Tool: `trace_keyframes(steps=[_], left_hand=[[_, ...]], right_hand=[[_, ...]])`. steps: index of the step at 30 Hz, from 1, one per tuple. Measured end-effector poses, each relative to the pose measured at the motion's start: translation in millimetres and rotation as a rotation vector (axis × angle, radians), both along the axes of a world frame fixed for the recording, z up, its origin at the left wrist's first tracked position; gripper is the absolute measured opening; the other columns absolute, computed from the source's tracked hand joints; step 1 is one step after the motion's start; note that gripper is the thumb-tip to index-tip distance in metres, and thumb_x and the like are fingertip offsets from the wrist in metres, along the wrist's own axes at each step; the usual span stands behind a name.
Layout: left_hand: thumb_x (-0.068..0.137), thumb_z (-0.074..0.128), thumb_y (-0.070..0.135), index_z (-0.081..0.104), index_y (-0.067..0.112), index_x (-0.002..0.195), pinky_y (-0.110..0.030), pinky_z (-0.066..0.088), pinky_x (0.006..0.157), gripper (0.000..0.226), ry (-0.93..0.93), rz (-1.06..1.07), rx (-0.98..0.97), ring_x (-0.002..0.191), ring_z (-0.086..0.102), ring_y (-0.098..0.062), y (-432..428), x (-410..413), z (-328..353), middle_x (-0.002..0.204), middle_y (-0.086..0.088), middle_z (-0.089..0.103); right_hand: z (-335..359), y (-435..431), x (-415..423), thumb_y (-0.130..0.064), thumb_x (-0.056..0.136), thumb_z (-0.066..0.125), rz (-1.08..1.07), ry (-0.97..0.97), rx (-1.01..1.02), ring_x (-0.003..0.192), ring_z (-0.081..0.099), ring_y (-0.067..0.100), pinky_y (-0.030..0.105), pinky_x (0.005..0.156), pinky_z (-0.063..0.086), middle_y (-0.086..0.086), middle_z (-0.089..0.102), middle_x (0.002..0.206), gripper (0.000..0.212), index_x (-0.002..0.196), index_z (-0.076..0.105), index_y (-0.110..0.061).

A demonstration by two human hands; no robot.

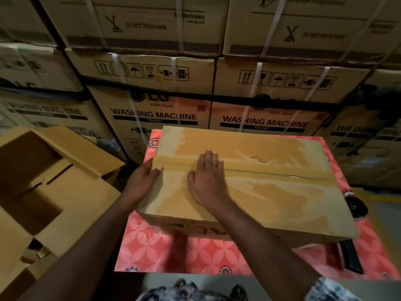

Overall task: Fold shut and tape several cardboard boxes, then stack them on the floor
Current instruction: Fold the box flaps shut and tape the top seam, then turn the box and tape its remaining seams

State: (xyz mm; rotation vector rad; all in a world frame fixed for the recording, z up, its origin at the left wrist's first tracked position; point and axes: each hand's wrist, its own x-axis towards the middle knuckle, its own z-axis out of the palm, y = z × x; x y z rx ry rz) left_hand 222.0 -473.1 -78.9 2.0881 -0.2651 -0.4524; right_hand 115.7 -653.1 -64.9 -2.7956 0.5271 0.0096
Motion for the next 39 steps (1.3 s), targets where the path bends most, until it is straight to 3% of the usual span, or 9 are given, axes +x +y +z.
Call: trace_keyframes(steps=[5,9,14,18,23,28,31,35,39], left_hand=[[0.103,0.052,0.025,0.074,0.017,0.106,-0.037,0.052,0.088,0.023,0.403,0.167,-0.34,0.098,0.07,-0.023,2,3,-2,0.106,-0.009,0.076],[0.099,0.053,0.034,0.072,0.013,0.118,-0.046,0.051,0.102,0.034,0.508,0.138,-0.399,0.11,0.069,-0.027,7,28,-5,0.115,-0.009,0.075],[0.099,0.057,0.036,0.066,0.012,0.118,-0.04,0.052,0.096,0.031,0.176,-0.034,-0.187,0.108,0.065,-0.028,-46,64,12,0.119,-0.011,0.069],[0.095,0.061,0.053,0.044,0.01,0.143,-0.05,0.049,0.102,0.067,-0.04,-0.085,0.109,0.123,0.057,-0.036,-79,100,8,0.14,-0.018,0.055],[0.1,0.061,0.033,0.053,0.016,0.138,-0.032,0.046,0.09,0.042,0.096,-0.08,-0.139,0.109,0.057,-0.023,-86,121,1,0.126,-0.008,0.058],[0.099,0.063,0.027,0.062,0.016,0.122,-0.026,0.045,0.074,0.025,0.134,0.071,-0.284,0.099,0.06,-0.022,-70,116,-6,0.109,-0.005,0.064],[0.099,0.062,0.027,0.062,0.018,0.12,-0.028,0.045,0.075,0.022,0.128,0.191,-0.297,0.094,0.061,-0.022,-47,109,-7,0.101,-0.002,0.065],[0.096,0.064,0.033,0.063,0.017,0.126,-0.033,0.045,0.084,0.033,0.087,0.407,-0.323,0.106,0.059,-0.024,-21,86,-10,0.12,-0.006,0.064],[0.093,0.066,0.035,0.065,0.019,0.12,-0.033,0.046,0.084,0.032,0.009,0.588,-0.376,0.103,0.06,-0.024,-14,39,-15,0.111,-0.004,0.064]], right_hand=[[5,72,17,-0.04,0.107,0.035,0.383,-0.055,0.154,0.157,0.0,0.03,0.048,0.126,-0.001,0.018,0.005,0.169,0.07,0.161,0.012,-0.002],[12,77,27,-0.039,0.102,0.045,0.191,-0.21,0.243,0.156,0.009,0.028,0.049,0.126,0.004,0.015,0.016,0.168,0.069,0.158,0.025,-0.004],[6,108,27,-0.06,0.091,0.053,0.145,-0.036,0.108,0.154,-0.013,0.037,0.058,0.123,-0.006,0.022,-0.005,0.168,0.105,0.16,0.002,0.001],[8,129,23,-0.052,0.089,0.058,0.164,-0.019,0.008,0.153,-0.008,0.044,0.06,0.123,0.002,0.029,-0.005,0.165,0.109,0.157,-0.004,0.006],[10,128,20,-0.047,0.086,0.063,0.171,0.004,-0.003,0.154,-0.002,0.044,0.058,0.123,0.004,0.028,-0.003,0.166,0.109,0.158,0.0,0.006],[8,124,12,-0.047,0.086,0.063,0.268,0.004,-0.031,0.154,0.0,0.042,0.056,0.124,0.005,0.027,0.001,0.166,0.106,0.158,0.004,0.005],[5,120,5,-0.044,0.085,0.064,0.385,-0.003,-0.02,0.155,0.003,0.037,0.053,0.125,0.006,0.023,0.006,0.167,0.101,0.159,0.012,0.001],[-2,106,-14,-0.049,0.085,0.061,0.528,-0.054,-0.111,0.154,0.015,0.027,0.044,0.126,0.013,0.013,0.022,0.166,0.091,0.157,0.027,-0.006],[-9,70,-49,-0.05,0.086,0.062,0.67,-0.087,-0.119,0.154,0.017,0.021,0.045,0.125,0.015,0.006,0.023,0.167,0.085,0.157,0.032,-0.013]])
